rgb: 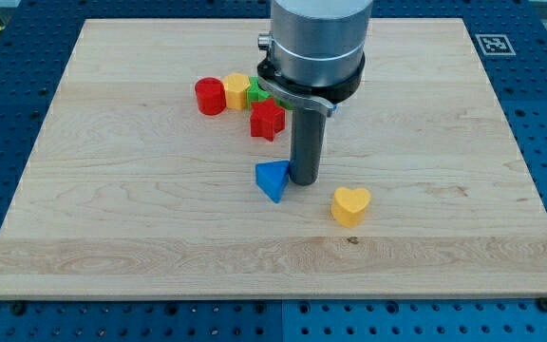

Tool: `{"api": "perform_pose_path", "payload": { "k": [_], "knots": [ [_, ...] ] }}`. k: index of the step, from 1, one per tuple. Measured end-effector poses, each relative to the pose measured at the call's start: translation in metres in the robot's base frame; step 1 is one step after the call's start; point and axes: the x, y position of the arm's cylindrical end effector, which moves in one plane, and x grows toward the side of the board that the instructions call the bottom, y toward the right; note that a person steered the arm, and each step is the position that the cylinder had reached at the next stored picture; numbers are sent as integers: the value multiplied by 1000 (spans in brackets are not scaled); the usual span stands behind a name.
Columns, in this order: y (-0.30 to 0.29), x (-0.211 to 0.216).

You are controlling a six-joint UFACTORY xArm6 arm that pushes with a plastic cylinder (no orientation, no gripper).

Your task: Move the blue triangle closer to the red star

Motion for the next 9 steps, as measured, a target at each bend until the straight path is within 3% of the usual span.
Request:
{"api": "perform_pose_path", "payload": {
  "k": [2,5,9],
  "knots": [
    [-1,28],
    [-44,28],
    [-60,51]
  ]
}}
